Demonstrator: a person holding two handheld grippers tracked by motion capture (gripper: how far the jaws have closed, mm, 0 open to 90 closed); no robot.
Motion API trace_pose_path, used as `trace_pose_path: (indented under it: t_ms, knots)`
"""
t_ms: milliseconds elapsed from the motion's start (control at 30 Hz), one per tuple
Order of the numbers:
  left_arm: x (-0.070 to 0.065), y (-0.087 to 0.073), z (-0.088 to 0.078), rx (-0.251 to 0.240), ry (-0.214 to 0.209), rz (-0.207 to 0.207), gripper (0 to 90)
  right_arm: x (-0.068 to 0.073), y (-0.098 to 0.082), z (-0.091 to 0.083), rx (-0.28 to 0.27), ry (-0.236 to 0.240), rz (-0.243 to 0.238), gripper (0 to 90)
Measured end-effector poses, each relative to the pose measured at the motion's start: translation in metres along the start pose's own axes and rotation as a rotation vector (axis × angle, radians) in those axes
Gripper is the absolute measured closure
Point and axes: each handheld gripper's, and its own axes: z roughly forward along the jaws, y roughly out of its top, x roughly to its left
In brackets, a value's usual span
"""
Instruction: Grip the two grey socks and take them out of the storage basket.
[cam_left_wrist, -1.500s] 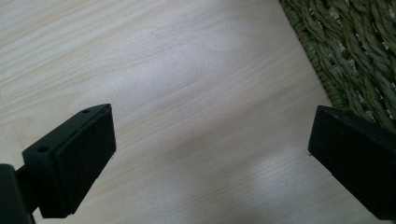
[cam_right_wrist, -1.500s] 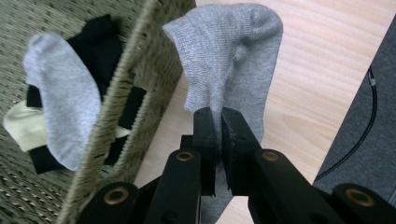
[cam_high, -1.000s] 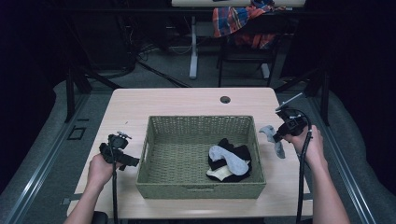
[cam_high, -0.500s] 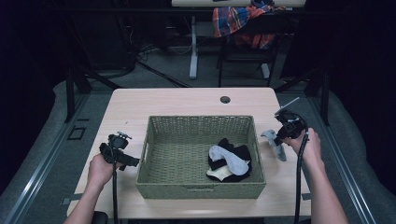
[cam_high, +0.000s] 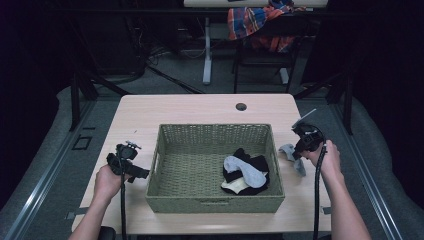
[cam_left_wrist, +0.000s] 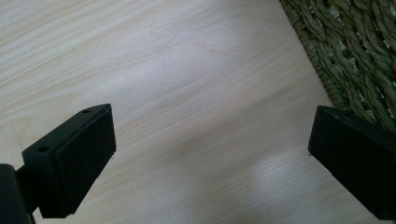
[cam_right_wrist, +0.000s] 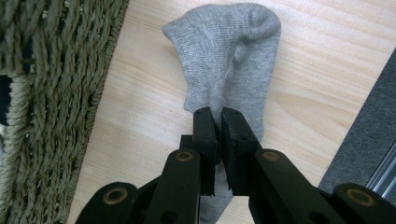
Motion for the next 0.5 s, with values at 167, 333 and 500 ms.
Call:
trace_pose_path:
  t_ms: [167,333,500]
  knots:
    - [-0.0003,0.0002,0.0000,0.001,-0.002,0.001,0.9,0.0008,0.0011,0.0018,0.010,-0.004,-0.010,83.5]
    - [0.0000,0.0000,-0.0001,0.000,0.000,-0.001,0.9,-0.0007,0.0028,0.0056,0.047,-0.004,-0.024,81.8]
    - [-0.0003,0.0003,0.0001,0.001,-0.002,0.000,0.9,-0.0022,0.0005,-0.0034,-0.012,0.012,-0.006,73.1]
